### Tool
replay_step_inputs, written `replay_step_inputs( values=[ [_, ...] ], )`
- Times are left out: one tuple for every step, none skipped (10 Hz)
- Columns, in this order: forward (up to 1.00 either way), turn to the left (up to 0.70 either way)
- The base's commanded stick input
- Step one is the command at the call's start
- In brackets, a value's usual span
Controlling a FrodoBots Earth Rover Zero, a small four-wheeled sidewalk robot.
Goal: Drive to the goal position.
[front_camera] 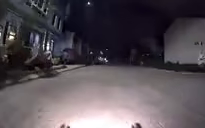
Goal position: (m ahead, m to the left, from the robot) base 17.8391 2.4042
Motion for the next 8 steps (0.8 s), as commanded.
replay_step_inputs(
  values=[
    [0.85,0.00],
    [0.85,0.00],
    [0.85,0.00],
    [0.85,0.00],
    [0.85,0.00],
    [0.85,0.00],
    [0.85,0.00],
    [0.85,0.00]
  ],
)
